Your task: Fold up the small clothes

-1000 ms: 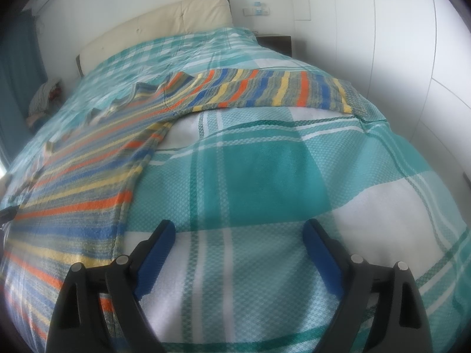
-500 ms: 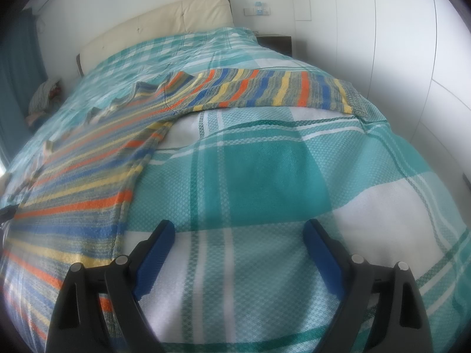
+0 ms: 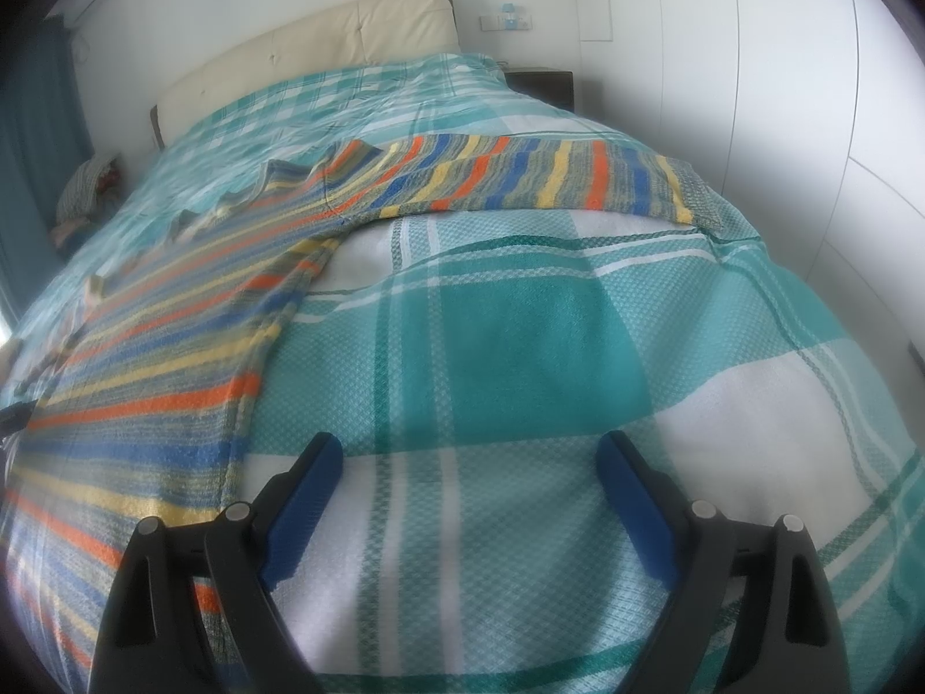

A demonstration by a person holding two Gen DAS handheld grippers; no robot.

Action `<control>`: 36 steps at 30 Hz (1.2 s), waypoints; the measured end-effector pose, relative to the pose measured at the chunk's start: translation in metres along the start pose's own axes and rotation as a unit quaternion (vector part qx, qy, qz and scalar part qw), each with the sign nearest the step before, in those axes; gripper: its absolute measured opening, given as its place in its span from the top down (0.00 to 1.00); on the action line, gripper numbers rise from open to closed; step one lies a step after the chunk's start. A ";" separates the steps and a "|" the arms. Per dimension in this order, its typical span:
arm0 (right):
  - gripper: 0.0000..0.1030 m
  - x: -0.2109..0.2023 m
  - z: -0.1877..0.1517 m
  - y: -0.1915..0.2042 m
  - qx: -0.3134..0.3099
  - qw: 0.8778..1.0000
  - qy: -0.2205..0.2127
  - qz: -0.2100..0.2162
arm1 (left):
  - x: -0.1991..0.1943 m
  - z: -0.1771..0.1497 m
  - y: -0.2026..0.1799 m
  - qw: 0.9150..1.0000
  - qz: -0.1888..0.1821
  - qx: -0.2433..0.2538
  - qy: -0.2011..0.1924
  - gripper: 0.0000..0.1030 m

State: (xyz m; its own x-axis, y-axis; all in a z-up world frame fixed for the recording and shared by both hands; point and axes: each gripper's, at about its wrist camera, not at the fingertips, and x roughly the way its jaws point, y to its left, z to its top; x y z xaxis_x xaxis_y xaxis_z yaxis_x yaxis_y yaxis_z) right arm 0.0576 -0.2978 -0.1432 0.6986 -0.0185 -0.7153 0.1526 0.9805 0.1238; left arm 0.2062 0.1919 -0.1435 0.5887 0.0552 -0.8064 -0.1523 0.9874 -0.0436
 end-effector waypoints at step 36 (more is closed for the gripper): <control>0.12 0.000 0.000 0.001 -0.002 1.000 0.000 -0.001 | 0.000 0.000 0.000 1.000 0.000 0.000 0.000 0.00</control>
State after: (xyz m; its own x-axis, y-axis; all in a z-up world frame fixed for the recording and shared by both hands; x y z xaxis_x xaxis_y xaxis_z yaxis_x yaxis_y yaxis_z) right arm 0.0579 -0.2968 -0.1432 0.6977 -0.0200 -0.7161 0.1518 0.9811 0.1204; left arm 0.2064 0.1917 -0.1435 0.5890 0.0556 -0.8062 -0.1526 0.9873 -0.0435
